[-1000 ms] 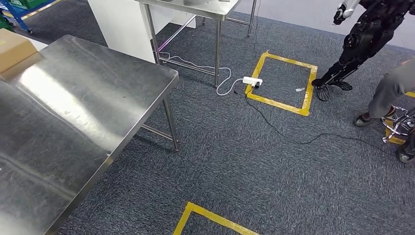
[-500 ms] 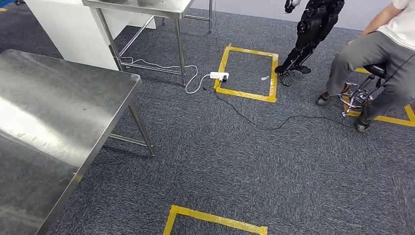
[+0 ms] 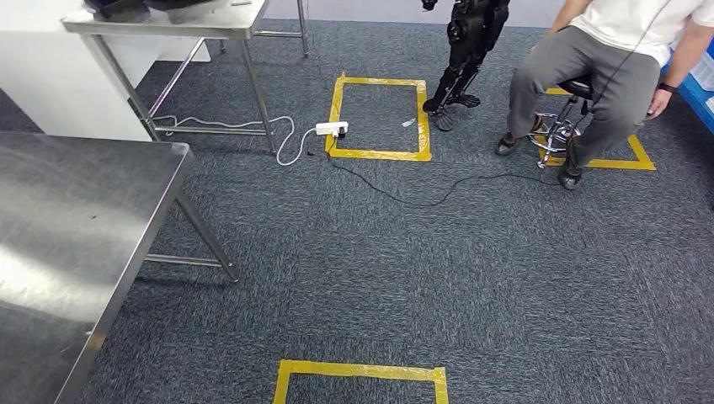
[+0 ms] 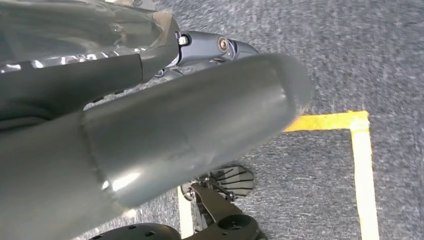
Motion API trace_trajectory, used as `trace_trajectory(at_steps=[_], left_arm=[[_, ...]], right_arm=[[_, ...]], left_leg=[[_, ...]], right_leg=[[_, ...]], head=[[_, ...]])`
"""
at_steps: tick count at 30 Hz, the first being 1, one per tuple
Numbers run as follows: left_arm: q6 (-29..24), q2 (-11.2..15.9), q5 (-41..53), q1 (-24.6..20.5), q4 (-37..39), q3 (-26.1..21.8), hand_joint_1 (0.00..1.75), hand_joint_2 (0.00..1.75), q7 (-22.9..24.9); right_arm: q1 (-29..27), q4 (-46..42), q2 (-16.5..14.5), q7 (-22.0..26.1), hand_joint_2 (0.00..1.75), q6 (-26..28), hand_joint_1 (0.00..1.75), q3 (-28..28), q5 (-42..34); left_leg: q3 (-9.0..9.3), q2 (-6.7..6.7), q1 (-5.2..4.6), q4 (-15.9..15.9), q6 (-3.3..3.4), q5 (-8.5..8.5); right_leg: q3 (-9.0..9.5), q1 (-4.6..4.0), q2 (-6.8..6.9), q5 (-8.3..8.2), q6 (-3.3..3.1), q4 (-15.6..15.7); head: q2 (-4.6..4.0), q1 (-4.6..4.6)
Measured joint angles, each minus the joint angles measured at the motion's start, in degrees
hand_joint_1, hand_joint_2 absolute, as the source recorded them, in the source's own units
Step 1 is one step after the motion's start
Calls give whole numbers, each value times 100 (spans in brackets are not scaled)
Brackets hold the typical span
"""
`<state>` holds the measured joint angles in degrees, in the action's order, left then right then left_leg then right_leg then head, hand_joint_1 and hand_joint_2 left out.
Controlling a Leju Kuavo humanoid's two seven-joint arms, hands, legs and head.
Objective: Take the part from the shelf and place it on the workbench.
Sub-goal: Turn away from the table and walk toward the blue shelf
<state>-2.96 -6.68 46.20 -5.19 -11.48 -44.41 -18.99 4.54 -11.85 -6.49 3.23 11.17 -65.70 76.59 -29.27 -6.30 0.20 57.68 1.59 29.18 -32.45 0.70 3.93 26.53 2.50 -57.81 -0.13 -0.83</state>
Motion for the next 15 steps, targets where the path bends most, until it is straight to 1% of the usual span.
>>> trace_trajectory(at_steps=[1,2,3,4,5,6,7,8,9,10,11,12,13,14,15], left_arm=[[2,-2,-1,-15,0,0,0,0,12],[3,-5,-4,-32,-1,0,0,0,23],[4,-8,-6,-44,-1,0,0,0,31],[4,-12,-10,-49,-1,0,0,0,34],[3,-14,-14,-42,-1,-1,0,0,34],[3,-17,-16,-26,1,-2,0,0,32],[3,-20,-18,-6,2,-3,0,0,30],[3,-21,-19,13,3,-4,0,0,28],[2,-23,-19,25,3,-4,0,0,26],[1,-22,-19,28,3,-4,0,0,25],[0,-21,-19,27,3,-4,0,0,25],[-1,-19,-19,26,3,-4,0,0,24],[-1,-17,-17,24,3,-4,0,0,24],[-1,-17,-16,24,3,-3,0,0,24],[-1,-17,-15,23,3,-3,0,0,24]], right_arm=[[-3,0,2,-3,175,1,0,1,0],[-12,0,2,-5,175,1,0,1,2],[-19,0,4,-8,175,2,0,1,7],[-21,0,4,-10,175,2,0,2,14],[-16,0,3,-11,175,1,0,3,21],[-8,0,2,-12,175,0,0,3,27],[-1,0,2,-13,175,-3,0,4,29],[0,0,1,-13,175,-8,0,4,28],[-4,0,1,-13,175,-13,0,4,25],[-9,0,2,-13,175,-16,0,4,22],[-12,0,1,-13,175,-18,0,4,20],[-9,0,0,-12,175,-18,0,4,19],[-1,0,-1,-11,175,-18,0,4,17],[6,0,-1,-10,175,-18,0,4,16],[8,0,-1,-9,175,-18,0,4,14]], left_leg=[[24,-58,12,-10,-30,11],[28,-44,35,8,-71,46],[2,48,55,90,-103,122],[-81,198,69,293,-129,262],[-225,379,80,615,-140,446],[-401,511,80,1004,-134,628],[-582,582,81,1367,-126,761],[-711,611,82,1585,-115,789],[-756,625,83,1600,-102,700],[-703,647,85,1401,-86,512],[-575,720,93,1050,-71,271],[-433,881,106,674,-61,80],[-319,1023,118,373,-57,-43],[-255,1134,119,197,-54,-91],[-237,1177,105,133,-43,-81]], right_leg=[[-7,-5,-77,-8,-49,6],[0,14,-142,-16,-89,20],[13,31,-201,-27,-134,39],[40,51,-260,-43,-183,57],[49,60,-321,-56,-222,66],[48,44,-389,-64,-249,66],[47,27,-468,-69,-262,64],[50,13,-553,-70,-265,62],[56,5,-638,-70,-265,60],[66,1,-721,-69,-264,58],[74,2,-801,-69,-263,54],[71,-8,-874,-66,-256,40],[53,-19,-943,-65,-244,25],[20,-26,-1007,-68,-219,14],[-16,-27,-1070,-79,-183,10]], head=[[0,-10],[0,-15],[0,-19],[0,-27],[0,-35],[0,-43],[0,-48],[0,-46],[0,-48],[0,-47],[0,-47],[0,-47],[0,-43],[0,-42],[0,-40]])
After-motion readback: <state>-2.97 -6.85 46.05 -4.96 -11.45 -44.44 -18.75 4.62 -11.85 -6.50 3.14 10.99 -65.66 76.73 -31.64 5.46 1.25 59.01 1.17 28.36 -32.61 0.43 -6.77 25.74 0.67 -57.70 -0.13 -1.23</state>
